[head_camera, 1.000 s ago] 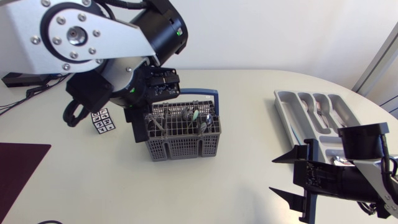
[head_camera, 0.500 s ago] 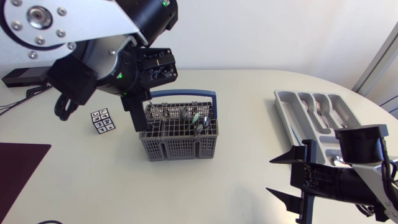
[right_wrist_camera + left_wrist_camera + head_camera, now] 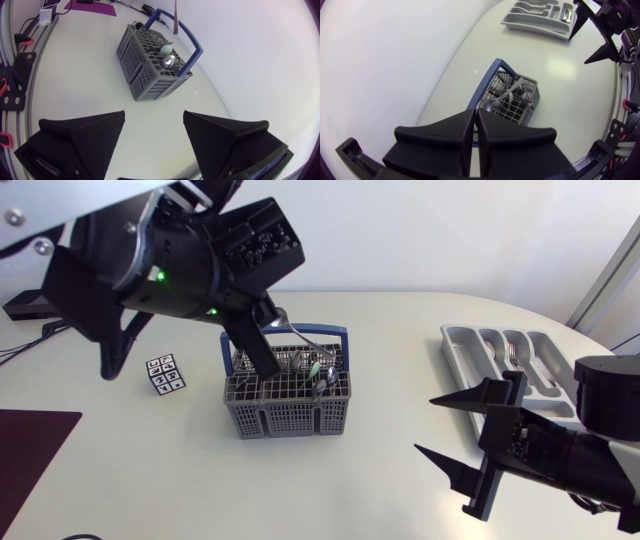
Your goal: Transfer all utensils from the basket to the drawer tray.
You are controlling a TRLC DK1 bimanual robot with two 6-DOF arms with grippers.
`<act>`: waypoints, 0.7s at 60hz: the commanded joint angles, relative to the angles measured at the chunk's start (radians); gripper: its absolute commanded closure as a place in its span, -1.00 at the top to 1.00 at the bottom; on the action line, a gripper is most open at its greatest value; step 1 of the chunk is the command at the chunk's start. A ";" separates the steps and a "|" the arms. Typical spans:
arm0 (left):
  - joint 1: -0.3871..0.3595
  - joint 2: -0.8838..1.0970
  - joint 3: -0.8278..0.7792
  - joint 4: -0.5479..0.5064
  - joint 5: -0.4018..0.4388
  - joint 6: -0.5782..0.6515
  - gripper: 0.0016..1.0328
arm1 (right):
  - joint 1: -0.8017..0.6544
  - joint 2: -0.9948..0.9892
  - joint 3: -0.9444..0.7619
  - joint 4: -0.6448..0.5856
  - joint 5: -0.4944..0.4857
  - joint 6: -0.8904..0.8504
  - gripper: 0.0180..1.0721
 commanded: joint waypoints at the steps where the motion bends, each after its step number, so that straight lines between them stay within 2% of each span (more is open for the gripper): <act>1: -0.016 0.031 0.009 0.014 0.080 -0.100 -0.93 | 0.076 -0.003 0.040 0.035 0.046 0.094 0.60; 14: -0.055 0.099 0.060 0.004 0.178 -0.198 -0.93 | 0.289 0.052 0.111 0.129 0.209 0.166 0.60; 25: -0.099 0.150 0.098 -0.004 0.206 -0.262 -0.93 | 0.384 0.152 0.158 0.219 0.304 0.175 0.58; 34: -0.113 0.168 0.117 -0.007 0.218 -0.284 -0.93 | 0.418 0.225 0.173 0.275 0.349 0.173 0.37; 42: -0.116 0.171 0.121 -0.012 0.227 -0.287 -0.93 | 0.432 0.270 0.178 0.314 0.385 0.167 0.05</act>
